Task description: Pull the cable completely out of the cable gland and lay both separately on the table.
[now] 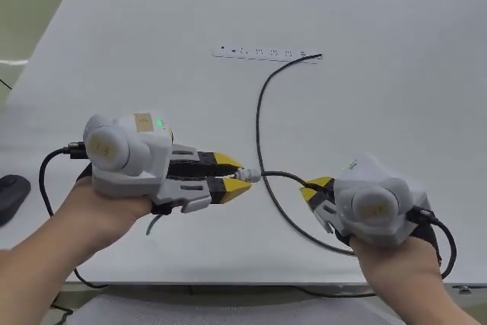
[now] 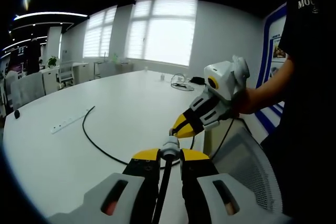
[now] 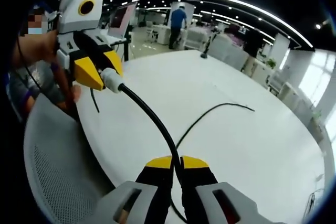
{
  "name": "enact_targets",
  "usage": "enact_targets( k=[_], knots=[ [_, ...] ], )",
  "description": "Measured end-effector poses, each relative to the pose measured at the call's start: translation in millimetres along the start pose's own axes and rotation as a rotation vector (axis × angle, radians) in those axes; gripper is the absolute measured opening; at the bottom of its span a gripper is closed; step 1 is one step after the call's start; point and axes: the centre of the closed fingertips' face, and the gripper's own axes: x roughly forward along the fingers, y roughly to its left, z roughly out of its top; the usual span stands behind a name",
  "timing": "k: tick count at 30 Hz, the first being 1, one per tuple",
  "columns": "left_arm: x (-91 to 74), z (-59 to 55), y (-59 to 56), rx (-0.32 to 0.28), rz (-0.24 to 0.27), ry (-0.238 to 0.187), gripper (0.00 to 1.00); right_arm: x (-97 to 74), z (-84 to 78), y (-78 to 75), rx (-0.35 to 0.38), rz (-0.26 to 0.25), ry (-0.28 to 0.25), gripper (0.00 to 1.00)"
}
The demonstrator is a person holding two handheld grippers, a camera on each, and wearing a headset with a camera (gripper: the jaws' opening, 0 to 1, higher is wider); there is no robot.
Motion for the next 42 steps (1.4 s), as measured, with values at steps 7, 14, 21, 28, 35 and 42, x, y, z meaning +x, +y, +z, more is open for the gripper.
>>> enact_targets(
  k=[7,14,21,28,35,42],
  knots=[
    [-0.3,-3.3,-2.7,0.003,-0.001,0.011,0.15,-1.3,-14.6,-3.2,-0.009,-0.006,0.017,0.00],
    [-1.8,-5.5,-2.8,-0.007,-0.001,0.014,0.15,-5.2,-9.1,-7.3,0.005,-0.021,-0.012,0.03],
    [-3.0,-7.3,-3.4,-0.011,0.000,0.017,0.15,-16.3,2.9,-11.1,-0.061,-0.049,-0.030,0.11],
    [-3.0,-7.7,-5.6,-0.004,-0.001,0.017,0.15,-23.7,34.1,13.4,-0.255,-0.015,-0.068,0.18],
    [-1.6,-6.3,-8.8,-0.001,-0.008,0.018,0.15,-22.6,60.7,43.0,-0.425,0.020,-0.094,0.15],
    [-0.1,-8.7,-12.2,0.011,-0.015,0.030,0.15,-21.6,75.7,58.5,-0.558,0.059,-0.127,0.13]
  ],
)
